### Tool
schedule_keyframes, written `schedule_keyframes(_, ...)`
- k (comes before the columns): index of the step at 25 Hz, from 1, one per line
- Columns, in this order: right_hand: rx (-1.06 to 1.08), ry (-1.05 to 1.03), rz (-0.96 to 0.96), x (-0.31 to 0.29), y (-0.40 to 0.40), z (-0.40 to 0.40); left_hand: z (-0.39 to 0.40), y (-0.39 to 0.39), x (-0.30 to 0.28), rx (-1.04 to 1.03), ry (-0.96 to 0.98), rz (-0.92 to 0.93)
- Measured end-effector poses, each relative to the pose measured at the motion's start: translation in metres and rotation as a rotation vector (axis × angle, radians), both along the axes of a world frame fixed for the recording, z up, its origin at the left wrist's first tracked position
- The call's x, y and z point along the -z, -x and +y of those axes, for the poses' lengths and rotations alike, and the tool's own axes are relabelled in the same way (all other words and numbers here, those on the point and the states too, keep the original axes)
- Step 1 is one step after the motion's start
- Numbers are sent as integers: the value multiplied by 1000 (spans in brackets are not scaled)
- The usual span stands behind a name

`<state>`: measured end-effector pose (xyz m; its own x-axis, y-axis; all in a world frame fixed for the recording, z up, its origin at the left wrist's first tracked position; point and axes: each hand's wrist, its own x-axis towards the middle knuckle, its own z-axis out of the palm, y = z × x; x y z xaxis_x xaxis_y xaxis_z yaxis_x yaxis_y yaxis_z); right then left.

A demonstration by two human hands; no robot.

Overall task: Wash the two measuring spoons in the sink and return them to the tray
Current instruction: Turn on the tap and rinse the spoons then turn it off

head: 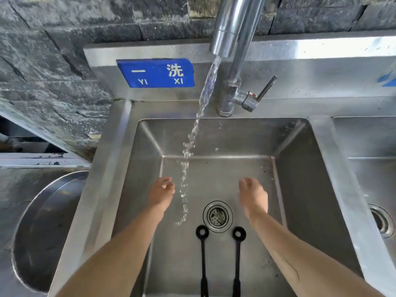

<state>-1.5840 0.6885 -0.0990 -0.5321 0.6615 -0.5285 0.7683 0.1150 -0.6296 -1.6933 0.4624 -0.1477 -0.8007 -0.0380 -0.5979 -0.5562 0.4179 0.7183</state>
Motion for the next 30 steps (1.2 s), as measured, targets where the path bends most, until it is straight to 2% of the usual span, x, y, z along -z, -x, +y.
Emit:
schedule_keyframes(3,-112,111,-182,55,-63,-39,-34,-79,57,33,285,-202)
schedule_keyframes(5,-250,152,-306,86,-89,-63,-37,-122,79,123,369,-310)
schedule_keyframes(8,-404,220,-360,112,-104,-94,-19,-162,90,265,332,-362)
schedule_keyframes(13,-273,305,-286,132,-100,-116,10,-179,94,353,348,-298)
schedule_keyframes(20,-248,334,-219,142,-98,-112,13,-178,93,338,333,-256)
schedule_keyframes(25,-220,418,-132,115,-90,-102,13,-170,60,289,156,-262)
schedule_keyframes(30,-250,482,-34,52,-68,-89,13,-153,-11,253,6,-170)
